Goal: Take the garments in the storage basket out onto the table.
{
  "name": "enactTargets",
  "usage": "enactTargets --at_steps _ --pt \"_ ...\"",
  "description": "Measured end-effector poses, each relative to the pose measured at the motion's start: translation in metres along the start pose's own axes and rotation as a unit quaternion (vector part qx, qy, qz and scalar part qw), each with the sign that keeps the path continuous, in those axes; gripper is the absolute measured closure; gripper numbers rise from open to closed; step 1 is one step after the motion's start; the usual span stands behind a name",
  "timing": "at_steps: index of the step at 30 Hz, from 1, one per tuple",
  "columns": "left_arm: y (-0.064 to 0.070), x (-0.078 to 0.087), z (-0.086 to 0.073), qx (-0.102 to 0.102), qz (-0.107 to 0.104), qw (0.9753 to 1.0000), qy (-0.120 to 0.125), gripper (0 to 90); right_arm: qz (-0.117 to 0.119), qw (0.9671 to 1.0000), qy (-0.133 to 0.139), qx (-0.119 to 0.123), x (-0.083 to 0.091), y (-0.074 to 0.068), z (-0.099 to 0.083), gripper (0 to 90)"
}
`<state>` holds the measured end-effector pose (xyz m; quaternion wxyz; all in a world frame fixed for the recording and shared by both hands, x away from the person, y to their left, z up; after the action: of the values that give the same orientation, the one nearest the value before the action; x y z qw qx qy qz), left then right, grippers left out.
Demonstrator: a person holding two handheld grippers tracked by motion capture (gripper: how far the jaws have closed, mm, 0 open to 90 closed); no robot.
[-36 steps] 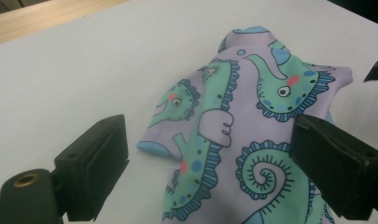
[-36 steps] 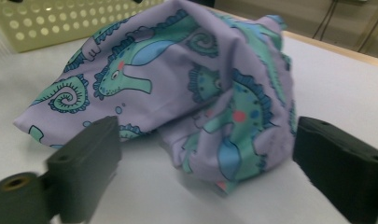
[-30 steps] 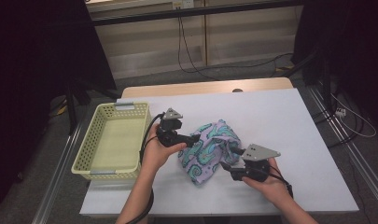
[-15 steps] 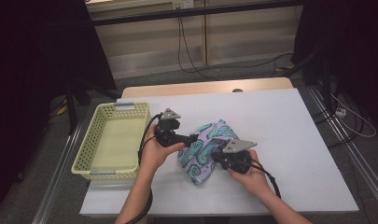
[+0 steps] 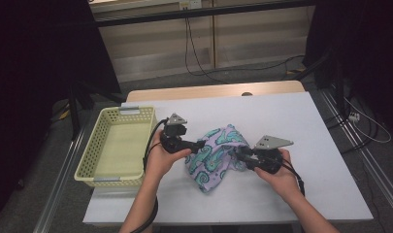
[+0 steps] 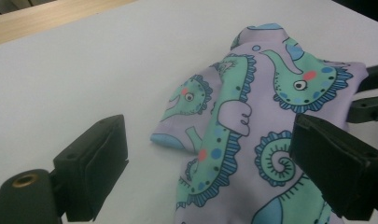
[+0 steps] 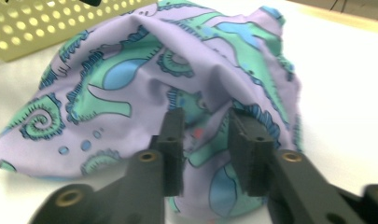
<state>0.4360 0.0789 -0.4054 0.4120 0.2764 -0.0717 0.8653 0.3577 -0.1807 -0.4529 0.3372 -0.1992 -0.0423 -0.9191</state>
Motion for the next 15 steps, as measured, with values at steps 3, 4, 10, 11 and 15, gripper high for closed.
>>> enactTargets --at_steps 3,4,10,11,15 --pt "0.001 -0.001 0.0 0.006 -0.001 1.0 -0.001 11.8 -0.021 0.9998 -0.001 0.0 0.003 0.005 -0.001 42.8" --pt "0.001 -0.001 0.0 0.002 0.0 1.0 0.0 11.8 -0.026 0.9997 -0.002 0.001 0.003 0.006 -0.001 43.7" --pt "0.002 -0.002 0.0 0.001 -0.007 1.0 0.0 11.8 -0.057 0.9982 -0.006 -0.015 -0.006 0.019 -0.005 34.6" --pt "0.002 -0.003 0.0 0.001 -0.008 1.0 -0.001 11.8 -0.045 0.9988 -0.004 -0.018 -0.008 0.02 -0.006 45.3" --pt "0.003 -0.002 0.002 0.001 -0.01 0.9999 0.002 11.8 -0.004 1.0 -0.003 -0.008 -0.015 0.013 -0.005 87.8"
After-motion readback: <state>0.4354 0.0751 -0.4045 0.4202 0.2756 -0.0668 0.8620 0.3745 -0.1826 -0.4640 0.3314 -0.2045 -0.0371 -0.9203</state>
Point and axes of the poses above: each handheld gripper's, and its own axes: x roughly backward along the jaws, z roughly out of its top, y roughly to its right, the point moved 3 cm from there along -x, roughly forward along the jaws, and after that the axes turned 6 degrees about y, right-handed, at the moved point
